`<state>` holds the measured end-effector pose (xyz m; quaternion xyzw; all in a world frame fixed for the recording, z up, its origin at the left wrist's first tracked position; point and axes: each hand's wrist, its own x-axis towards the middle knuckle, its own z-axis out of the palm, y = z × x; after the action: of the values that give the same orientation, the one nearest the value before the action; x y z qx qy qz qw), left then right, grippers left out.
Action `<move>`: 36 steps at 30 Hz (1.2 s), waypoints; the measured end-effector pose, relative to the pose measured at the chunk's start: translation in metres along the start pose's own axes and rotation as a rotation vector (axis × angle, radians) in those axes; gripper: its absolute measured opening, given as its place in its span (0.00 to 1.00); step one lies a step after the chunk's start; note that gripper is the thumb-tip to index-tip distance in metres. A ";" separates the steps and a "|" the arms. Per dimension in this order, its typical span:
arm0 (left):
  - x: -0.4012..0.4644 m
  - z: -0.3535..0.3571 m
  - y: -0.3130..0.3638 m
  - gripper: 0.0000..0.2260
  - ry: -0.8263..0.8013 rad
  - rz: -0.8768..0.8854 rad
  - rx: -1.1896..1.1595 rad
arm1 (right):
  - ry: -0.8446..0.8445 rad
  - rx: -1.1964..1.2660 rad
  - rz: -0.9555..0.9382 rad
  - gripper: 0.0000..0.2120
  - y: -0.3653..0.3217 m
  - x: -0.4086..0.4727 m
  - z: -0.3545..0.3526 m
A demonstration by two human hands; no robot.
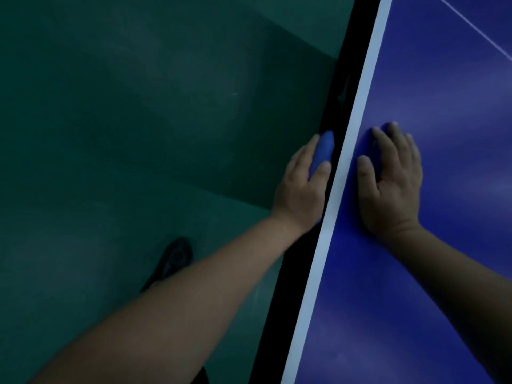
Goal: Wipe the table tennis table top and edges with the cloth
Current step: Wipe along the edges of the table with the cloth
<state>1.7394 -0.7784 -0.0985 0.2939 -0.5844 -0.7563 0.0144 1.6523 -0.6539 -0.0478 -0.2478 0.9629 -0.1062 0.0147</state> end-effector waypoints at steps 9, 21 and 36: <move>-0.124 -0.016 -0.036 0.25 -0.096 0.039 0.071 | -0.015 -0.010 0.003 0.28 0.000 -0.001 0.002; 0.033 0.006 0.032 0.32 -0.048 0.035 0.063 | -0.034 -0.010 0.016 0.28 -0.001 0.000 0.001; 0.021 0.003 0.037 0.33 -0.081 0.030 0.170 | -0.074 -0.039 0.033 0.29 -0.006 0.001 0.000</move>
<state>1.7090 -0.7948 -0.0741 0.2546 -0.6508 -0.7149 -0.0228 1.6537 -0.6596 -0.0467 -0.2358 0.9675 -0.0777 0.0470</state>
